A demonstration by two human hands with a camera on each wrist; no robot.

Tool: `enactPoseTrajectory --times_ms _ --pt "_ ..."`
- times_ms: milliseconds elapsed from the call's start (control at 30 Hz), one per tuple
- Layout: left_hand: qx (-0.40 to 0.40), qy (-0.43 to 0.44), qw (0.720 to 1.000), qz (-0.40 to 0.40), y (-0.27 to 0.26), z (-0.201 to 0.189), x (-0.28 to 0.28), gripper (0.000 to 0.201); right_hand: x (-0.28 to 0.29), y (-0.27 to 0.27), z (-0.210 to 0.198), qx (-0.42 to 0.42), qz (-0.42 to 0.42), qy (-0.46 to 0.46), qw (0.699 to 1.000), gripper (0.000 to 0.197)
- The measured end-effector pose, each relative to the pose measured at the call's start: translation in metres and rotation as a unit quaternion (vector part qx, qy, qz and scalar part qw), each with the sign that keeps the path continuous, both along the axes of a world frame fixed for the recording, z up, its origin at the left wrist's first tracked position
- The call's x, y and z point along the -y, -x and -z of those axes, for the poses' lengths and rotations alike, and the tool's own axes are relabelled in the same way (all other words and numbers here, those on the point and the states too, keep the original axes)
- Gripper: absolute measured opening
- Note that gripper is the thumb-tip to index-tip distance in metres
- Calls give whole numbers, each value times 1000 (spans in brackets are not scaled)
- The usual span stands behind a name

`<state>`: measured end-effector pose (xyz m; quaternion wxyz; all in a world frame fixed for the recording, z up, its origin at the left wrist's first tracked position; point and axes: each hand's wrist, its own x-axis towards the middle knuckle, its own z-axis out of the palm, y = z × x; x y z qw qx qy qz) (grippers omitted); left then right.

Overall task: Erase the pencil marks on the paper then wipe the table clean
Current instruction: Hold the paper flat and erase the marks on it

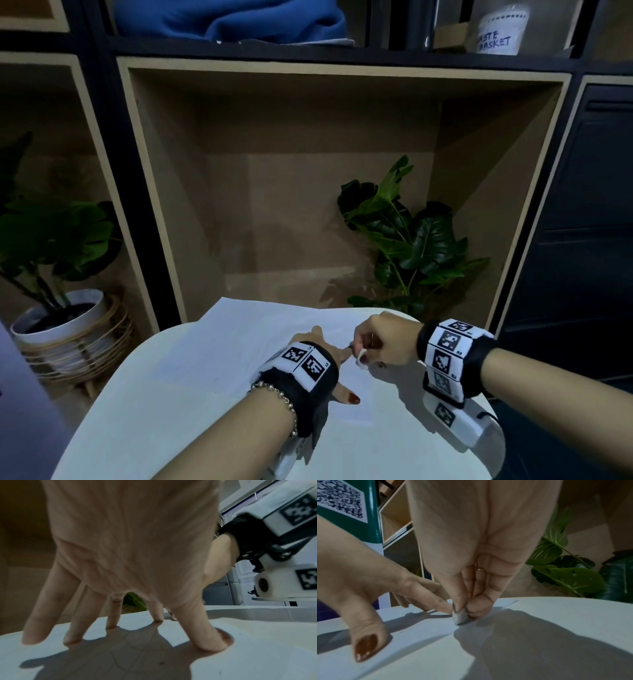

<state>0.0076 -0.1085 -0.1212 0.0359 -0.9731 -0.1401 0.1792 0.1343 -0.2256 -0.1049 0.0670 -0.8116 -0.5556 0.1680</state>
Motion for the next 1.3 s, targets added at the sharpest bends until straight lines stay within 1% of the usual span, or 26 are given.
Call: enactPoseTrajectory --times_ms 67,100,233,267,367,467,533,600,733,833,900,967,1033,1167,1300 --pt "12 4 1000 5 -1 3 -2 92 1 3 -3 -51 -28 44 997 3" --pt "11 6 1000 1 -2 5 -3 93 2 5 -5 -59 -34 55 996 3" --pt "1 -2 999 -32 -5 16 -9 100 -1 1 -6 7 -10 3 1000 6" --pt "7 -6 999 -35 -3 17 -9 102 -1 -1 -7 12 -8 1 1000 5" --pt "12 -17 999 -32 9 12 -8 102 -1 3 -8 -3 -10 14 1000 5" --pt "1 -17 1000 -7 16 0 -11 97 -1 9 -8 -1 -12 15 1000 7" --pt "-5 4 1000 1 19 -3 -17 92 -2 13 -10 -7 -16 19 1000 9" --pt "-9 34 999 -6 22 -3 -22 91 -5 17 -13 -9 -30 28 999 10" --pt "-22 63 998 -15 27 -2 -23 101 -16 28 -17 18 -40 5 999 12" --pt "-5 60 998 -26 29 -2 -26 112 -24 34 -16 47 -40 -6 998 14" --pt "4 50 998 -36 28 2 -27 120 -26 40 -15 49 -50 4 998 12" --pt "0 42 998 -45 27 5 -29 126 -26 46 -14 32 -73 20 997 9" --pt "-6 39 998 -45 26 8 -30 128 -26 46 -15 18 -74 29 997 8" --pt "3 17 999 -33 22 11 -33 128 -32 33 -16 41 -29 16 999 17" --pt "-6 1 999 -32 19 8 -31 129 -33 37 -16 51 -45 21 997 15"
